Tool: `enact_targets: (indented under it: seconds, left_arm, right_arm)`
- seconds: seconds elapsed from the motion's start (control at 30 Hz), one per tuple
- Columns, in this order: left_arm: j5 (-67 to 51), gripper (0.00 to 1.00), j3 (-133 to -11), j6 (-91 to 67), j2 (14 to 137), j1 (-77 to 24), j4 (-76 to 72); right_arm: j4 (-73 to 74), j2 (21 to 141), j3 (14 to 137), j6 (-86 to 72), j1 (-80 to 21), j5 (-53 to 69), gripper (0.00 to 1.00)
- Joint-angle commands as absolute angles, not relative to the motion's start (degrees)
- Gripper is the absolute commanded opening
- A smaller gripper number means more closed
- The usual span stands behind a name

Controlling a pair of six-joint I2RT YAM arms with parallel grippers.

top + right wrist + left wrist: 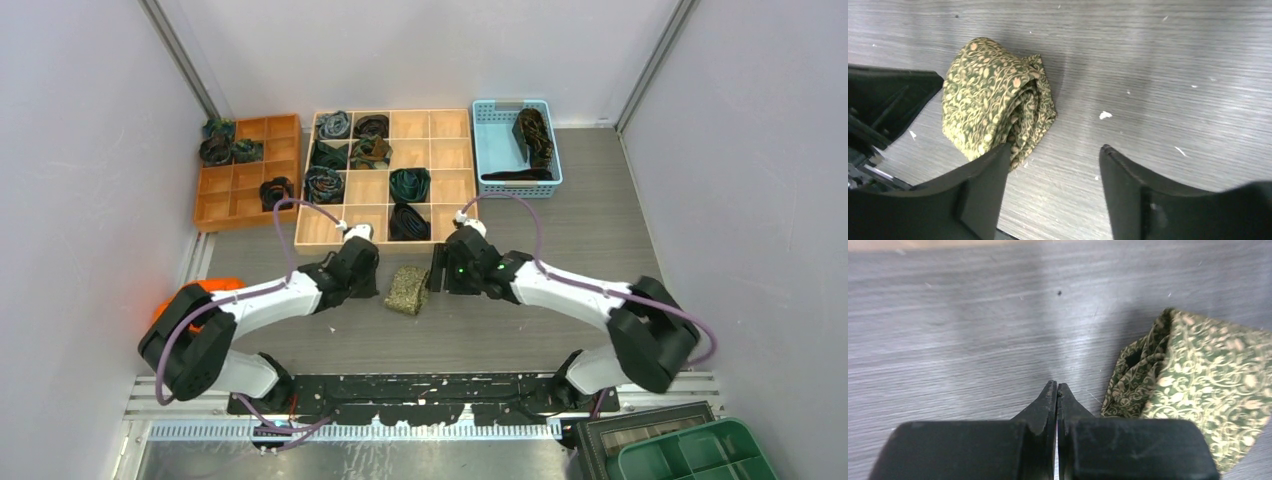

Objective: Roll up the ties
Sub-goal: Roll the tie at the center of the board.

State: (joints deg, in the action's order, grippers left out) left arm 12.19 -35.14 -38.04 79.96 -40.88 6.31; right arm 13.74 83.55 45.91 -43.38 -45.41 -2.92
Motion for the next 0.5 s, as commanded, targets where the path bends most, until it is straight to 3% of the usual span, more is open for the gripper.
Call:
enact_targets:
  seconds: [0.0,0.03,0.07,0.23,0.3,0.47]
  left_arm:
    - [20.2,0.00,-44.0,-34.6,74.1,-41.0,15.6]
    - [19.7,0.00,-45.5,-34.0,73.7,-41.0,15.9]
    - [18.7,0.00,-47.0,-33.5,73.7,-41.0,15.9]
    - [11.9,0.00,-50.4,-33.2,76.6,-41.0,12.1]
    - [8.4,0.00,-50.2,-33.2,78.2,-41.0,9.7]
    - [1.0,0.00,-45.9,-34.4,81.3,-40.9,0.9]
  right_arm:
    - [15.5,73.6,42.8,-44.2,-45.4,-7.7,0.91]
    - [13.9,72.5,41.2,-45.3,-45.4,-6.1,0.99]
    - [11.0,71.5,39.2,-46.6,-45.4,-2.1,1.00]
    - [-9.4,70.4,27.7,-58.3,-45.3,11.1,1.00]
    - [-17.6,70.3,23.5,-62.8,-45.4,13.2,0.96]
    - [-19.6,68.5,21.2,-65.2,-46.7,11.4,0.93]
